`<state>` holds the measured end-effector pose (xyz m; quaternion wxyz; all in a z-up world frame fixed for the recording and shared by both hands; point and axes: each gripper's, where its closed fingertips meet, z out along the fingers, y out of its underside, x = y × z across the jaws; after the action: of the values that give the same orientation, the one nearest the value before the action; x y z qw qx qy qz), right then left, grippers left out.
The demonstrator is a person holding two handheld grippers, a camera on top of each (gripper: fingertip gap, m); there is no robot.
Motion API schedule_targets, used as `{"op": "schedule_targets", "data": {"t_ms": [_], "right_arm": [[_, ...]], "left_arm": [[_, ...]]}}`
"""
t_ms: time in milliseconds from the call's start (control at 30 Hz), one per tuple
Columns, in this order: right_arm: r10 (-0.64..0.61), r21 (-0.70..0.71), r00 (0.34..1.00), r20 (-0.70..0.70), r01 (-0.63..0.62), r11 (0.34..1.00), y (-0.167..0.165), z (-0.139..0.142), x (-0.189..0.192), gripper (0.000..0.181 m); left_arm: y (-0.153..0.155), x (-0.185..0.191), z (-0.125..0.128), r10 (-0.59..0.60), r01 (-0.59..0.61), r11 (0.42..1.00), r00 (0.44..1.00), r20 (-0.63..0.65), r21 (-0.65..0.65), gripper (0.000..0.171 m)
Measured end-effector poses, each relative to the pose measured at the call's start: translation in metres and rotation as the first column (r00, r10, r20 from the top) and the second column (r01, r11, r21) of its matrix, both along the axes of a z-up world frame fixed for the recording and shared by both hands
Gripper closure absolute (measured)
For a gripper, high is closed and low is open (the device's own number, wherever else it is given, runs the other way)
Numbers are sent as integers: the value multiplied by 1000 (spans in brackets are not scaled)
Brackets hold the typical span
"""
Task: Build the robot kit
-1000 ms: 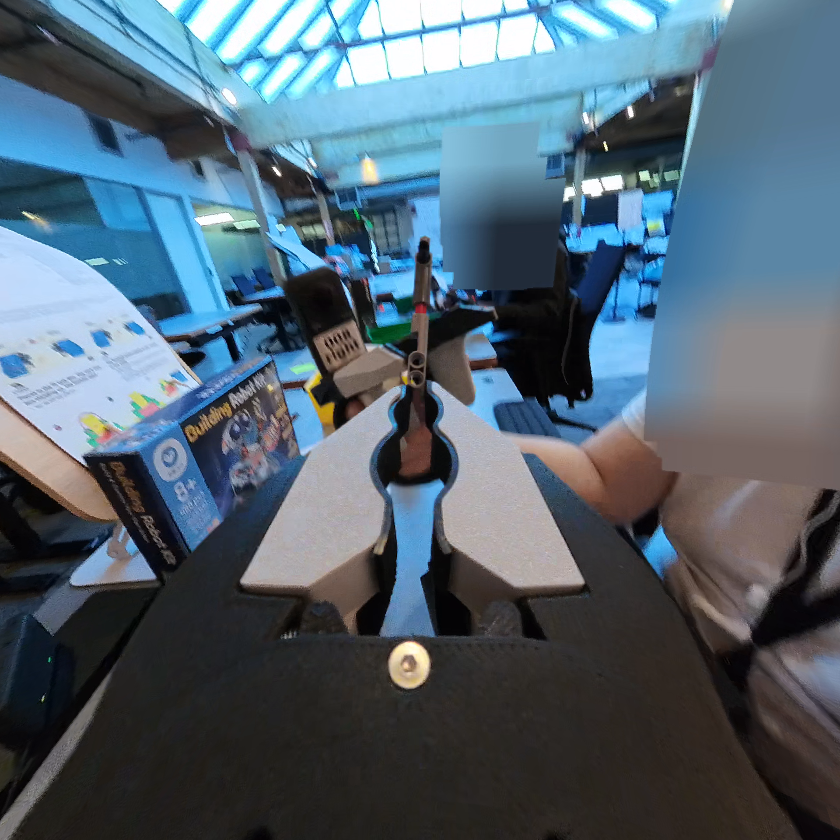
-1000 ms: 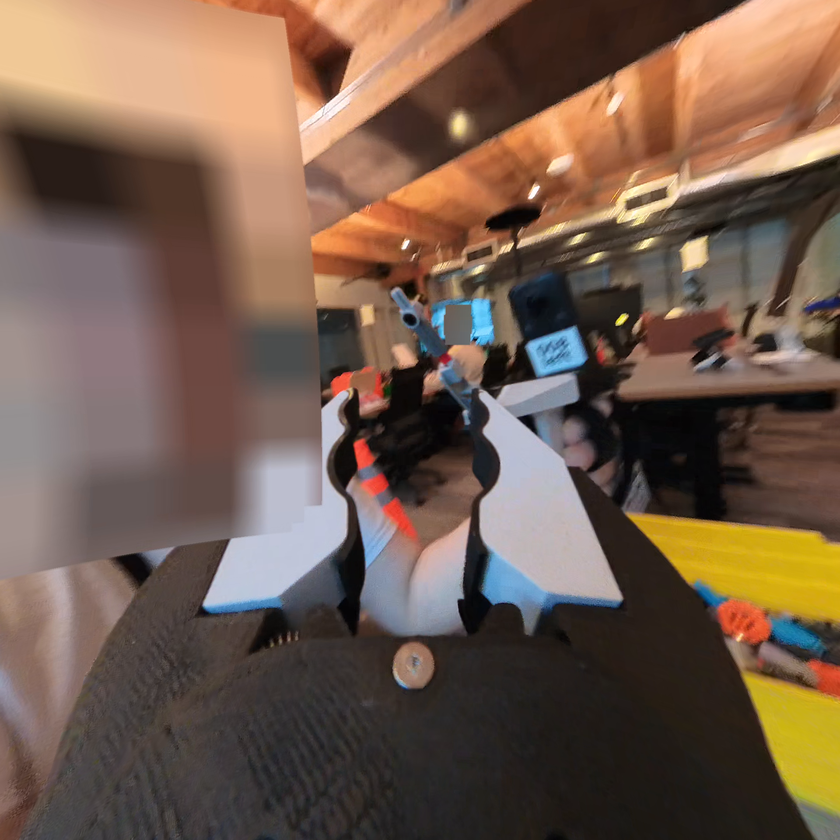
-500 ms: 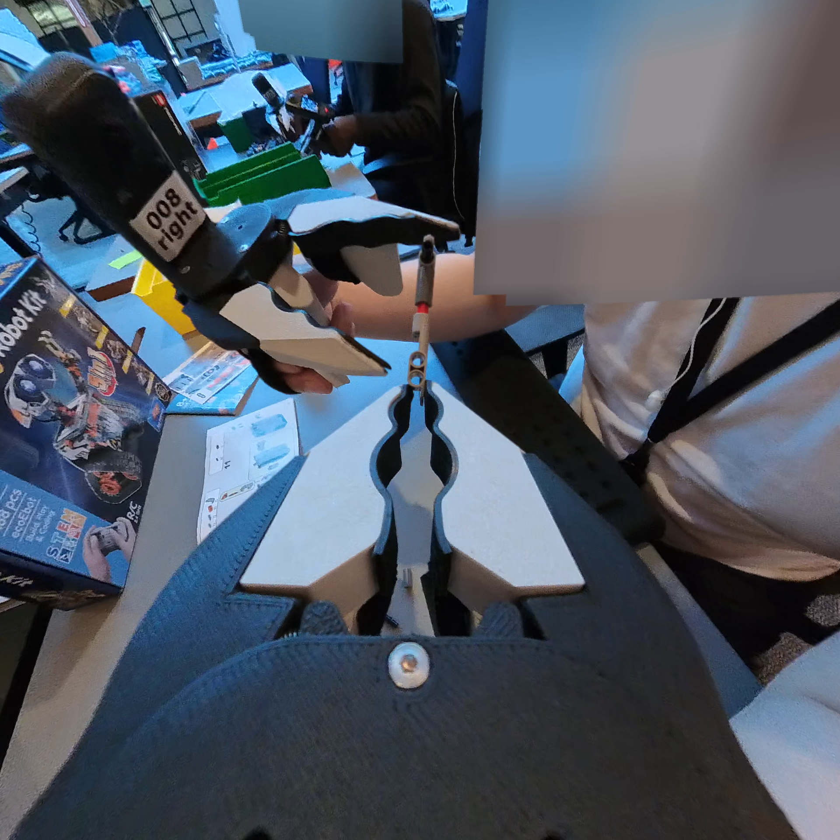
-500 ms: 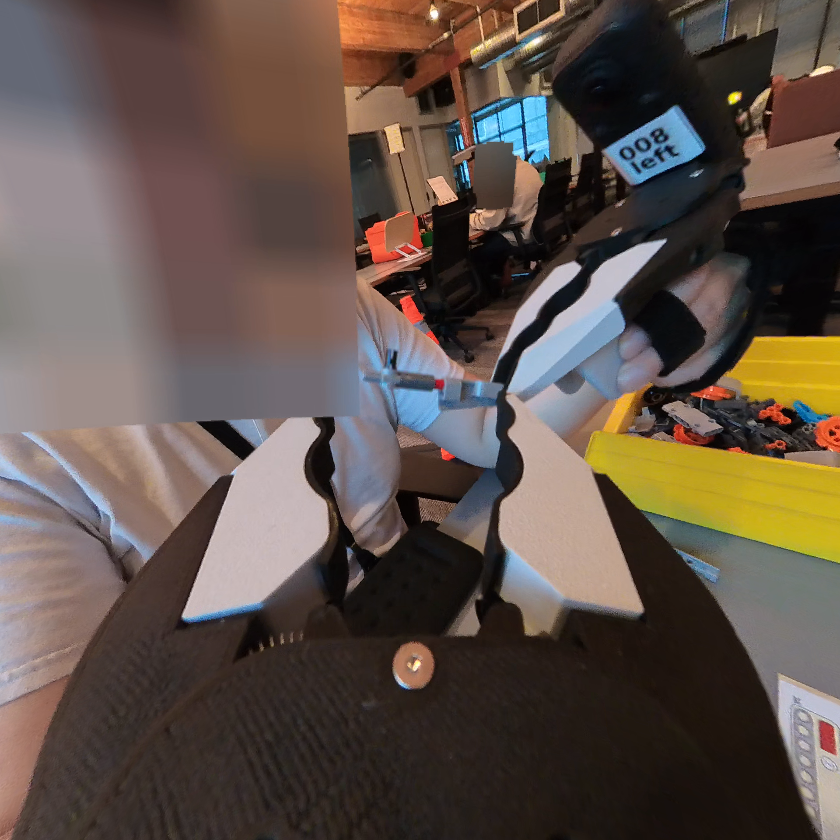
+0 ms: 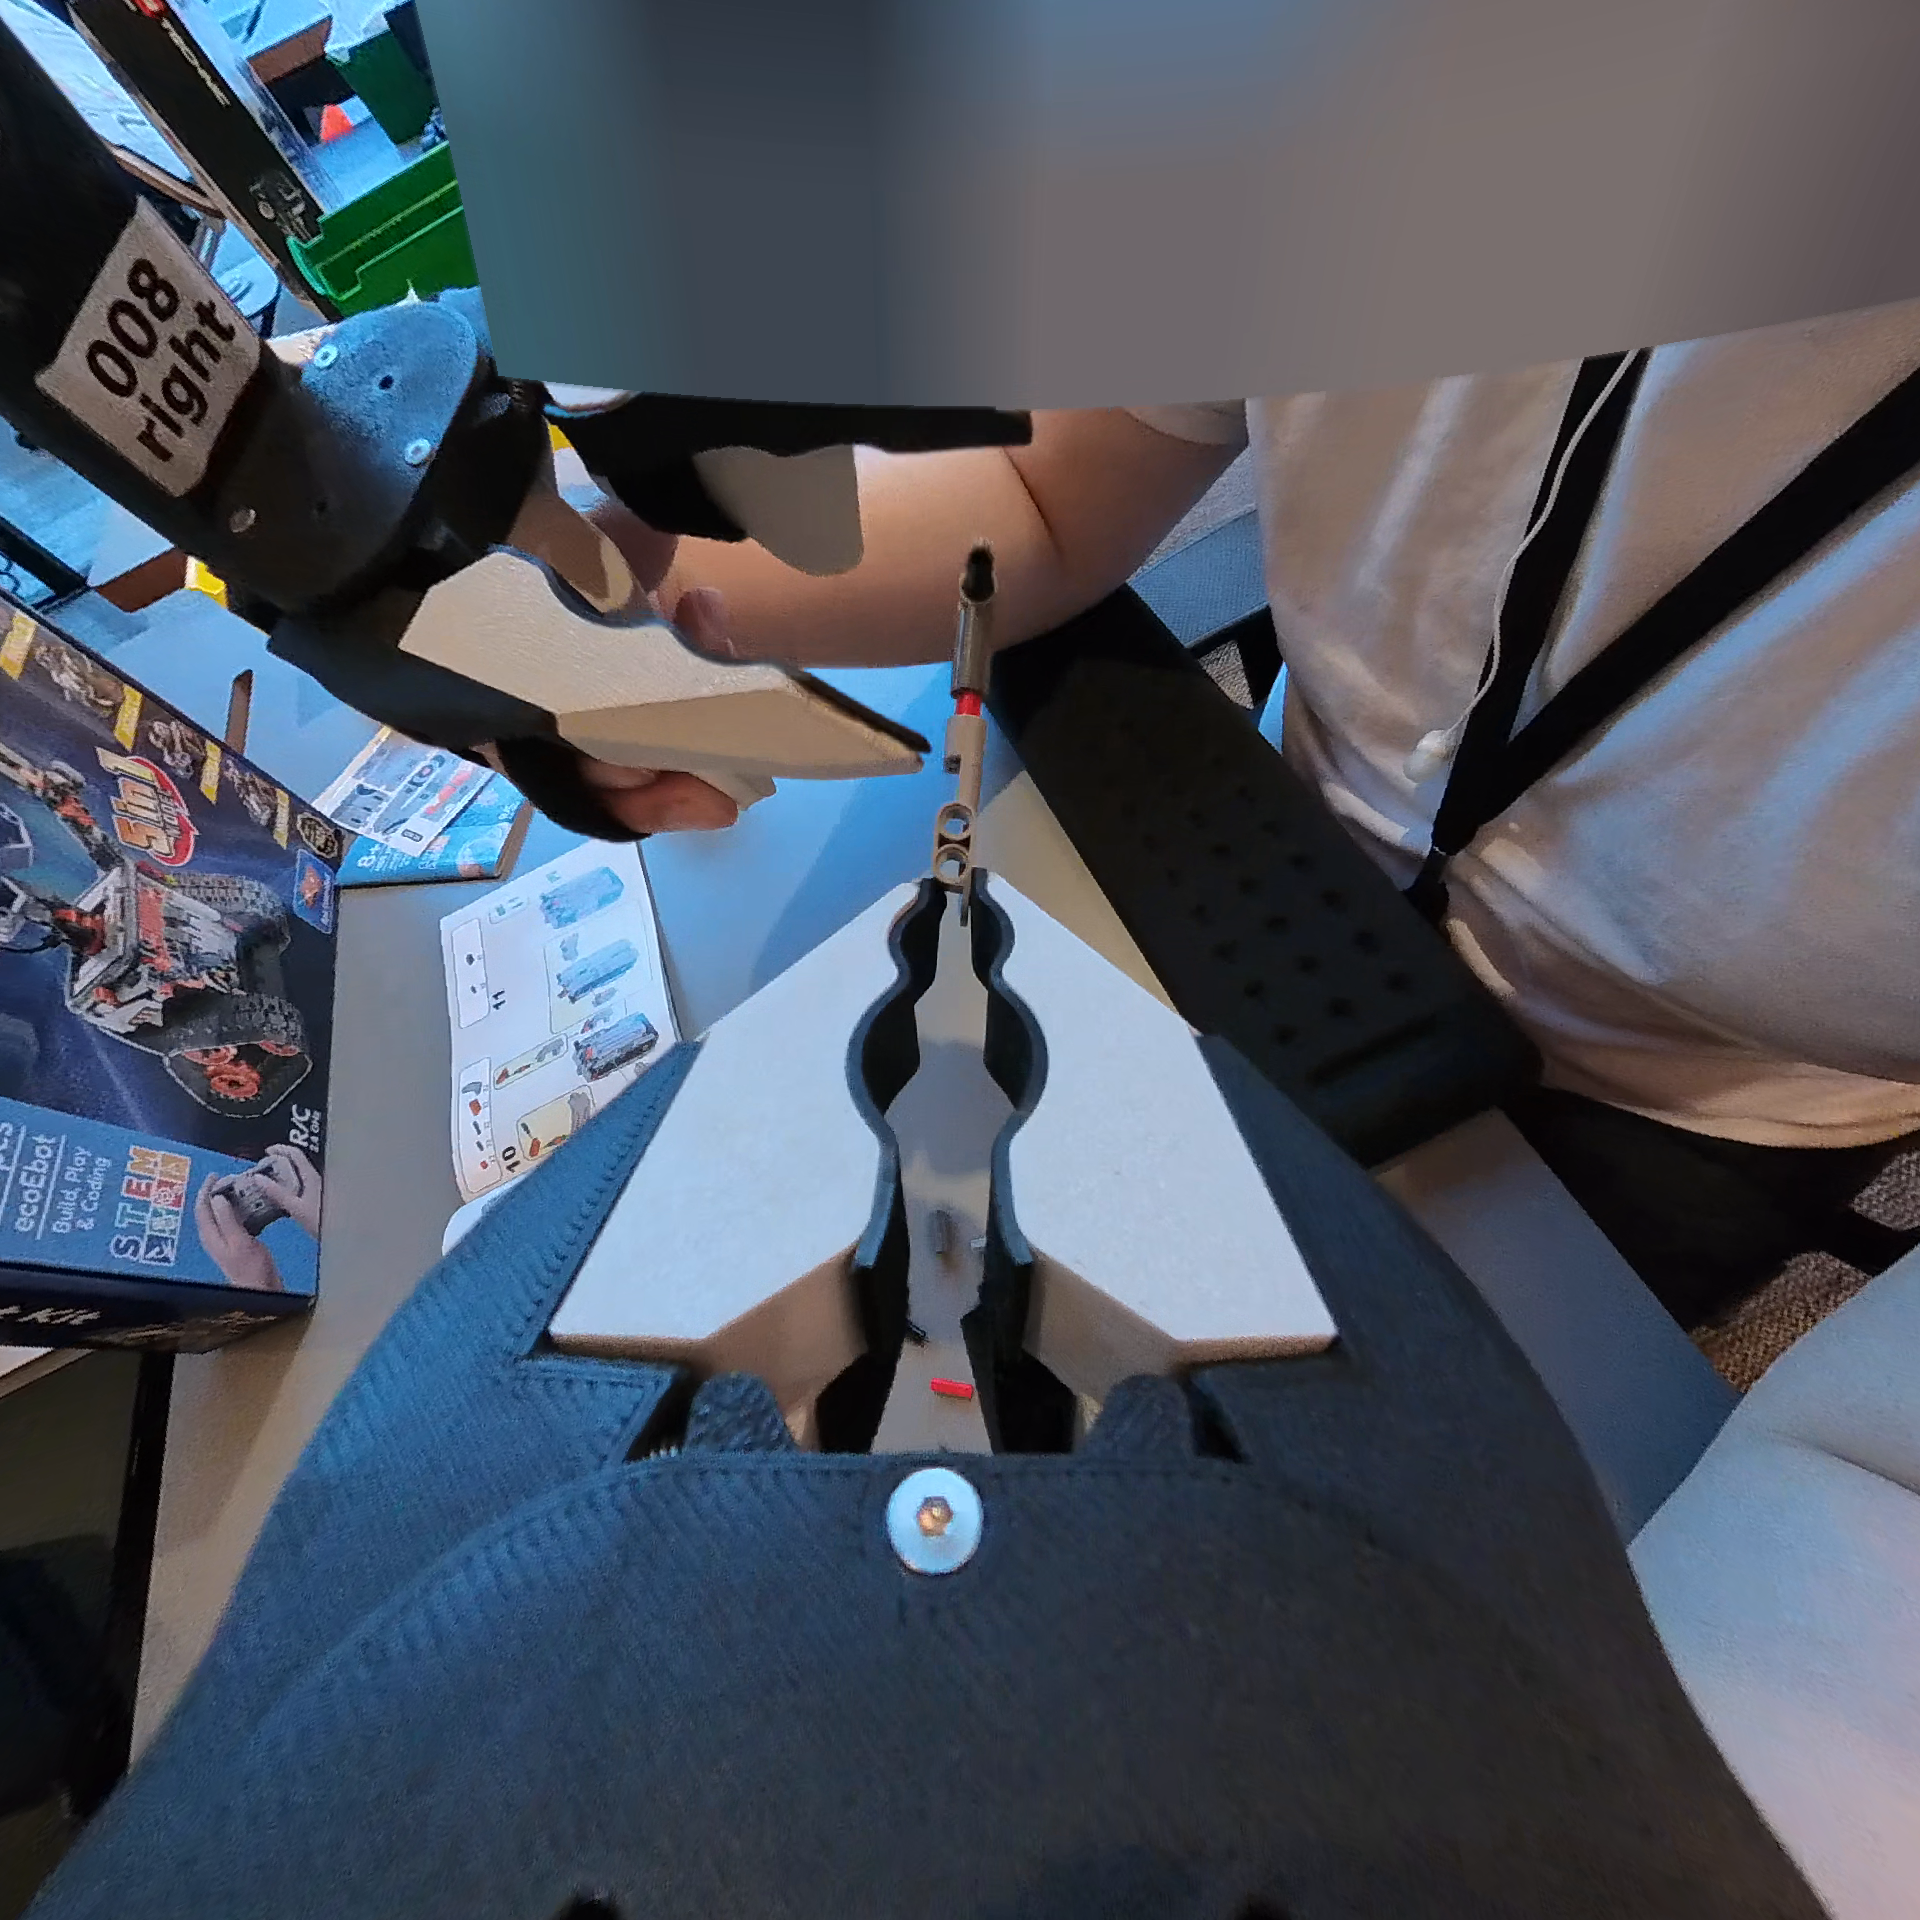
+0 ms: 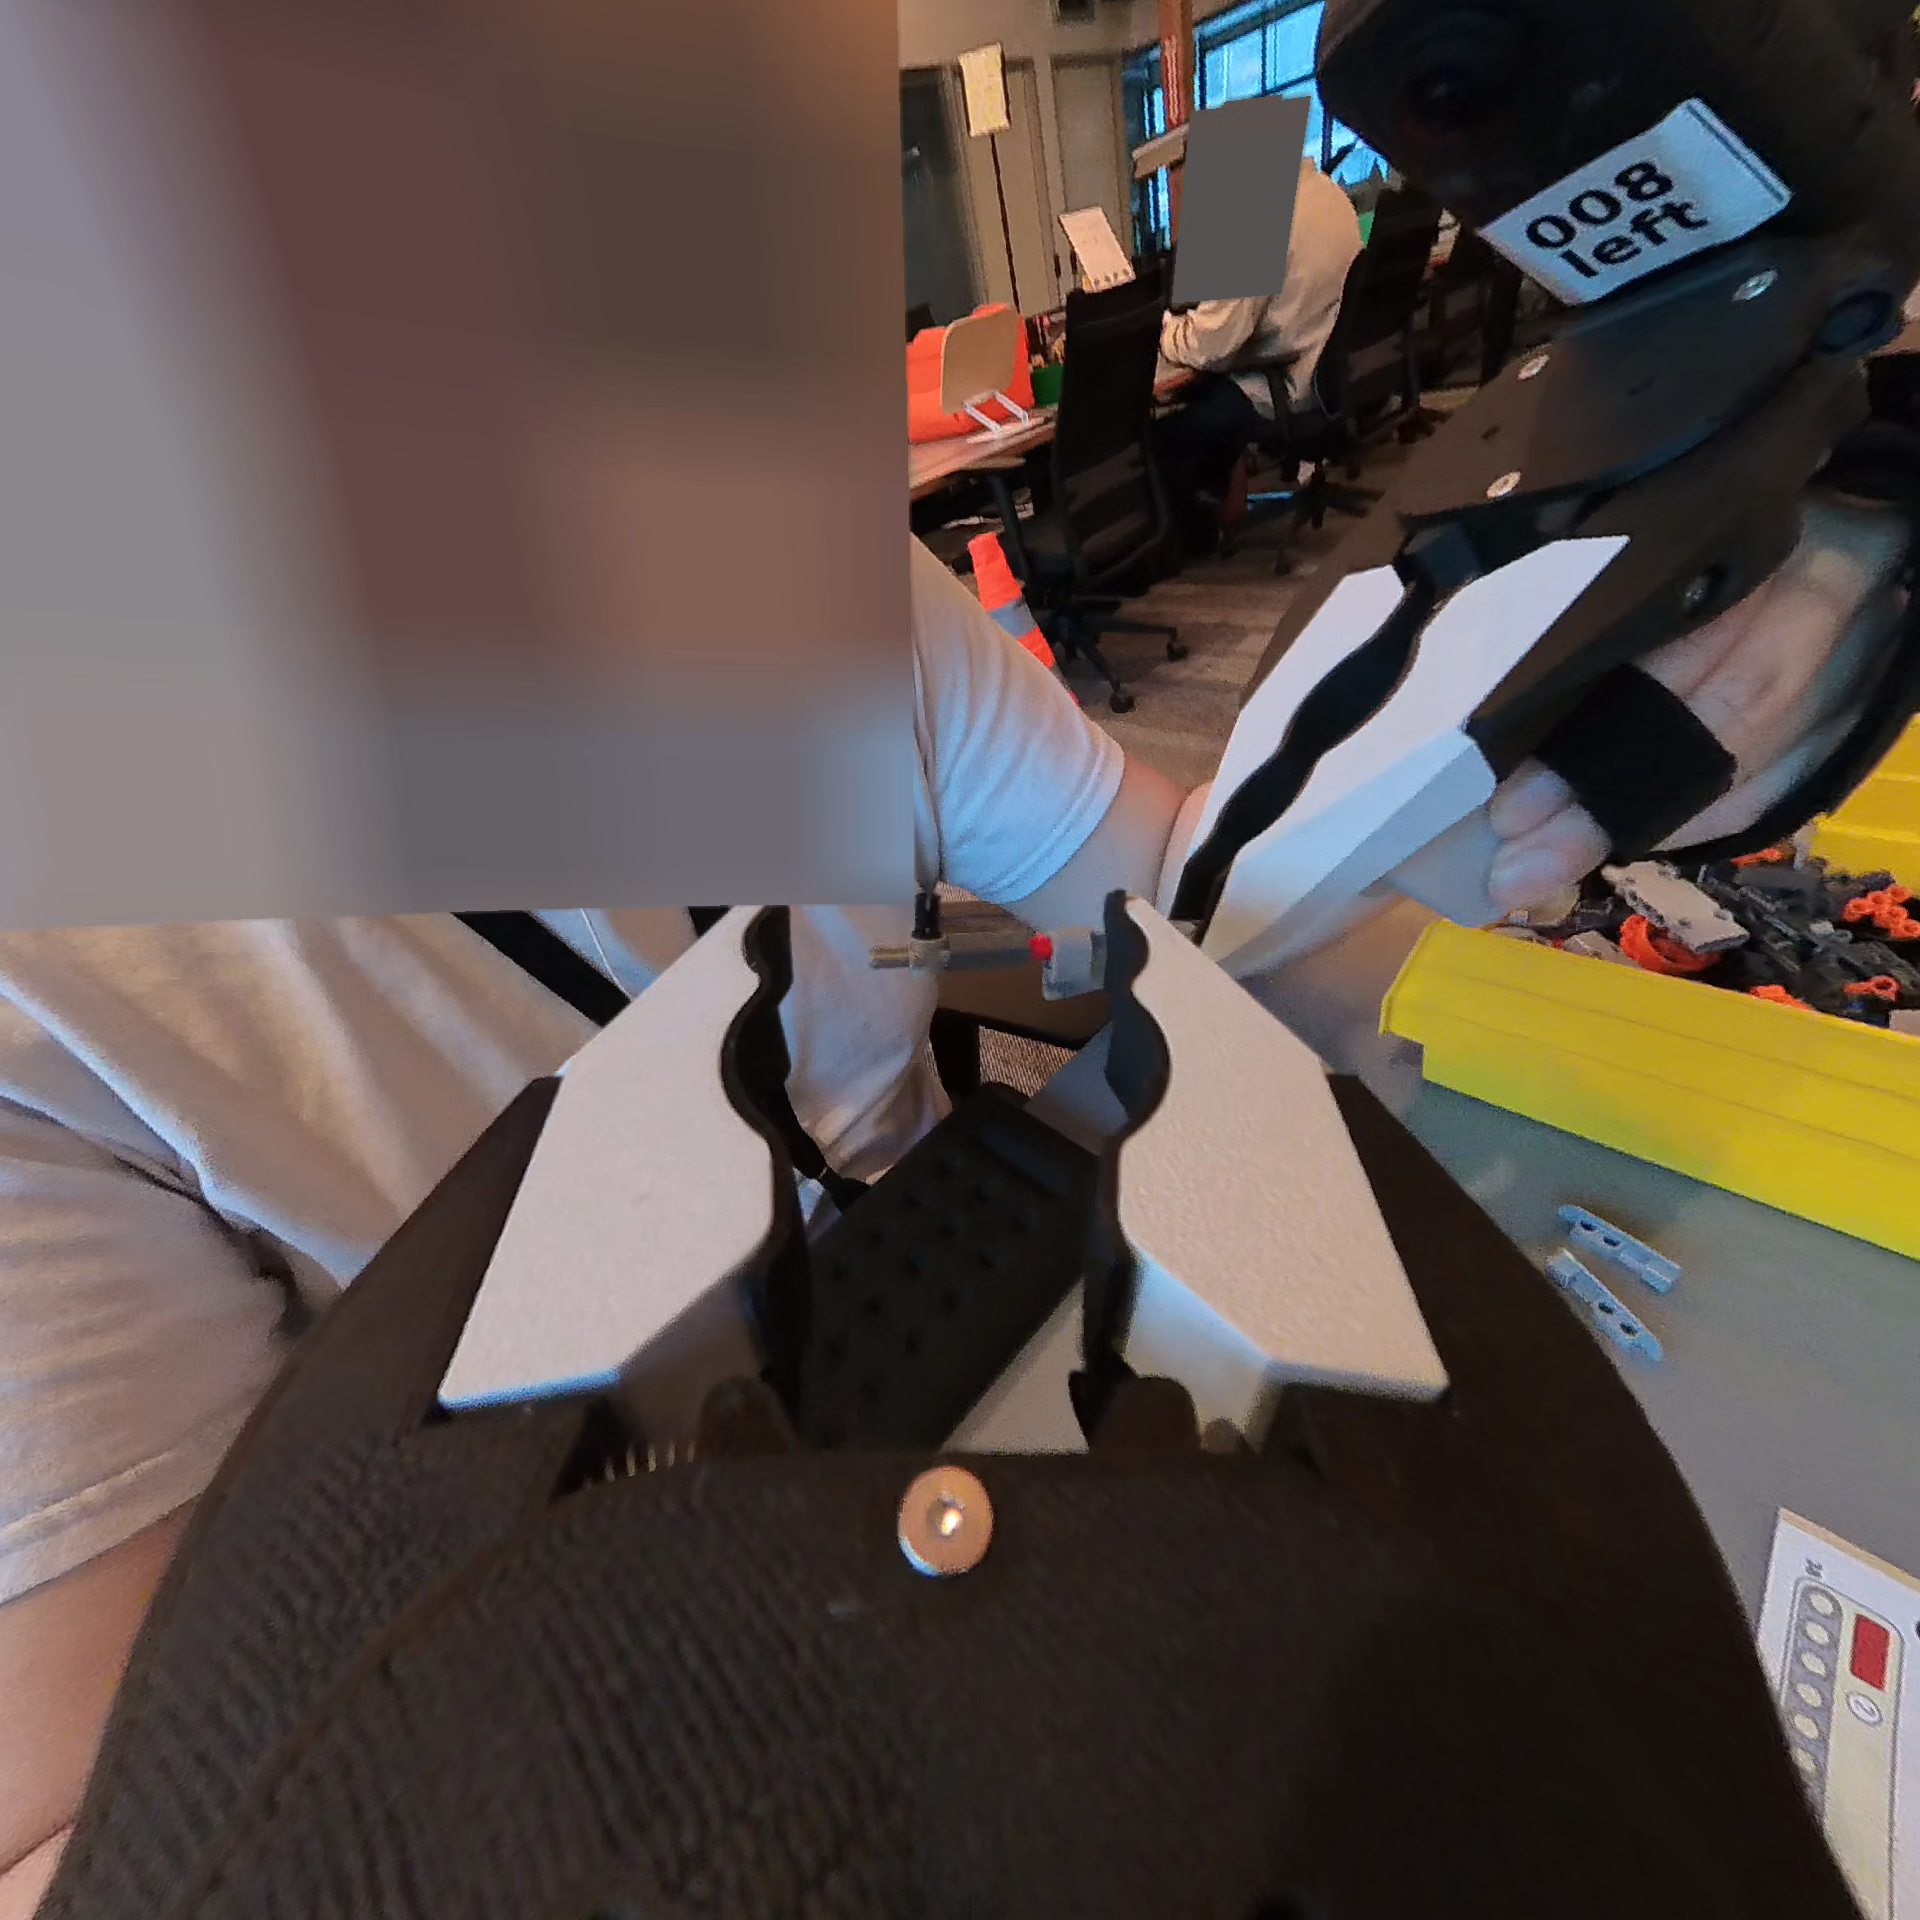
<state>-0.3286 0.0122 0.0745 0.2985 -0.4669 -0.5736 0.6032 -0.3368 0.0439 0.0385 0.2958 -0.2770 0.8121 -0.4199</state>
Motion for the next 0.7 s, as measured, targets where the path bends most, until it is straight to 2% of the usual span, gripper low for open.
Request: {"op": "schedule_targets", "data": {"t_ms": [133, 433, 700], "right_arm": [[18, -1, 998, 58, -18, 1000, -6, -9, -3, 126], [14, -18, 995, 95, -12, 1000, -4, -16, -5, 130], [-8, 34, 995, 95, 5, 999, -3, -16, 1, 132]], "left_arm": [[-3, 0, -2, -12, 12, 1000, 1000, -10, 15, 167], [-5, 1, -6, -19, 20, 999, 999, -26, 33, 168], [-3, 3, -5, -21, 22, 1000, 999, -24, 16, 168]]}}
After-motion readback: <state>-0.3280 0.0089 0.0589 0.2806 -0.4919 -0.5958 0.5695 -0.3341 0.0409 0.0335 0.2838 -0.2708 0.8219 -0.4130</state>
